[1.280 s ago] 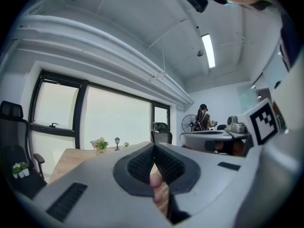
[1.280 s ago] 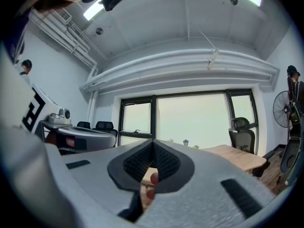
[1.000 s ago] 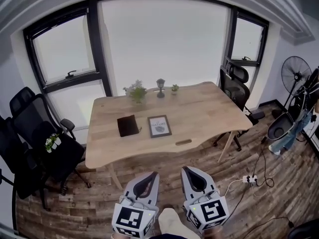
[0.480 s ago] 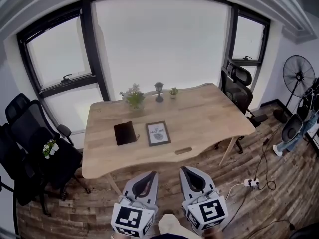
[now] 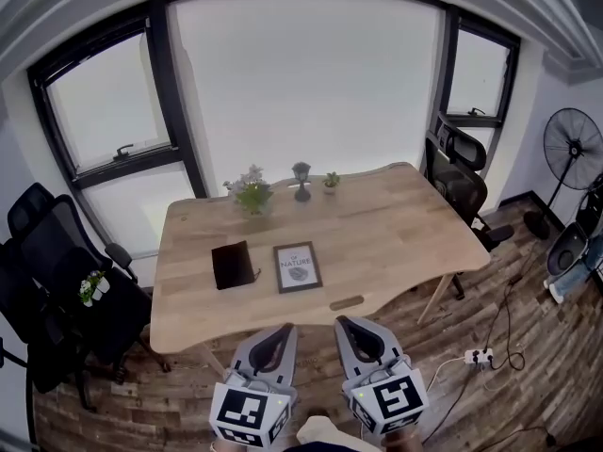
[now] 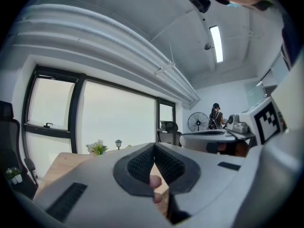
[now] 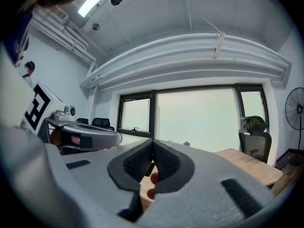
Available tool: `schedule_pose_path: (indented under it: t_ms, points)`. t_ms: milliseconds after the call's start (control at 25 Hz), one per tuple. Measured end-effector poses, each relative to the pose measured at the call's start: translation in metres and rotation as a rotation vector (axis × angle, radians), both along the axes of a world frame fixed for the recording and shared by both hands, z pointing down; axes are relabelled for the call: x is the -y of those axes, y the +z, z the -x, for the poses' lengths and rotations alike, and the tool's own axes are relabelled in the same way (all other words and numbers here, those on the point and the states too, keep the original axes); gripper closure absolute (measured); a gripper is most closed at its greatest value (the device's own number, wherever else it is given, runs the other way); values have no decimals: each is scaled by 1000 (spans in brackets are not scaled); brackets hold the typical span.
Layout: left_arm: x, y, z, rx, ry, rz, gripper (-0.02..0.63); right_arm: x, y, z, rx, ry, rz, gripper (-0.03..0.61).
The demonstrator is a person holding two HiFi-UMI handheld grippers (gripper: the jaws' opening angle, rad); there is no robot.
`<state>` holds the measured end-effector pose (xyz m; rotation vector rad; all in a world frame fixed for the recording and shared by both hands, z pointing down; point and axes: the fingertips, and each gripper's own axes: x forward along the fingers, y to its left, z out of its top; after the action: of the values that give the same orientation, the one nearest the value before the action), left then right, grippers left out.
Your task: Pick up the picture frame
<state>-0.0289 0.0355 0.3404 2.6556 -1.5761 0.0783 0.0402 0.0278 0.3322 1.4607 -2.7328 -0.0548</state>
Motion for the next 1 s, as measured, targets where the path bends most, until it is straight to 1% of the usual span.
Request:
schedule_pose_path:
  t_ms: [280, 520, 720, 1000]
  points:
    - [38, 1, -11, -2, -18, 1, 610, 39, 2, -12, 15, -13, 2, 578]
    - [58, 4, -16, -5, -48, 10, 609, 64, 3, -22, 8, -20, -6, 578]
    - [70, 6, -11, -10, -84, 15, 609, 78, 7, -22, -3, -41, -6, 578]
    - [89, 10, 1, -17, -110, 21, 609, 97, 14, -12, -28, -62, 5, 577]
